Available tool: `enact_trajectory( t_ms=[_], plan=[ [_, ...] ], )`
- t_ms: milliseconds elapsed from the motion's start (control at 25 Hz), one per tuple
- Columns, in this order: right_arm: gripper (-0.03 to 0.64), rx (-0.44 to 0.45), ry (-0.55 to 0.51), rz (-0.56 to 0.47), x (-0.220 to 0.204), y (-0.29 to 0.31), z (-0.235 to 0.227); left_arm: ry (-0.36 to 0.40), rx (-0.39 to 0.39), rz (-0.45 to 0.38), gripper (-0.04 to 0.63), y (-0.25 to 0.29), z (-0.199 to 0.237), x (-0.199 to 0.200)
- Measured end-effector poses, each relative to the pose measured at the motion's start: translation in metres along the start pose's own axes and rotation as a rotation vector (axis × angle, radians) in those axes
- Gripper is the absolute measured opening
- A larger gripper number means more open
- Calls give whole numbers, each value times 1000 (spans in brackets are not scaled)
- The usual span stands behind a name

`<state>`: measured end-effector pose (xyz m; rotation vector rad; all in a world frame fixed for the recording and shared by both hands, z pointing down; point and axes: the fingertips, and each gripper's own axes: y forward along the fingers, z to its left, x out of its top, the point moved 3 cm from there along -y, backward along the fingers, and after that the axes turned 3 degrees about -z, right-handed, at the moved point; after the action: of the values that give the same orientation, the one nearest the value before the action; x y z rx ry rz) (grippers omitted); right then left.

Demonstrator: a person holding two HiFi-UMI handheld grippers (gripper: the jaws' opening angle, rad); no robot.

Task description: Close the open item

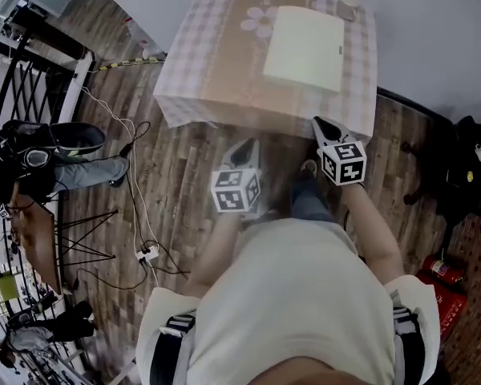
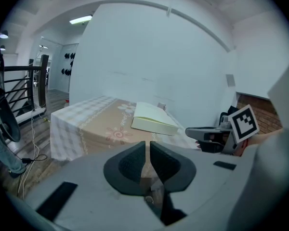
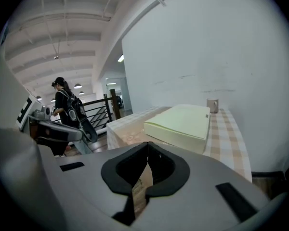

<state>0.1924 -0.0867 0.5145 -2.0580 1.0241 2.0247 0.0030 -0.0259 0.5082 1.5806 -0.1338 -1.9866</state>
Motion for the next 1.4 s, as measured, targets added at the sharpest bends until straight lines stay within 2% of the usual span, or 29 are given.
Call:
enact_trajectory(
  t_ms=[320,520,640,800,1400],
  plan=[
    [2,45,-18,-61,-1,-53,67,30,-19,-10,29,-57,-5,-15],
    [2,65,13,-103,2,-73,91,49,-34,-24,28,-79,-12,-22],
    [2,77,-7,-117,2,-83,103,60,-34,-32,28,-89,-14,-25],
    [2,86,-34,-135,5,-92,113,66,-35,-42,28,-96,-15,-27],
    [0,71,-30,-183,22,-99,114,67,-51,-44,28,-90,-15,-24]
  ],
)
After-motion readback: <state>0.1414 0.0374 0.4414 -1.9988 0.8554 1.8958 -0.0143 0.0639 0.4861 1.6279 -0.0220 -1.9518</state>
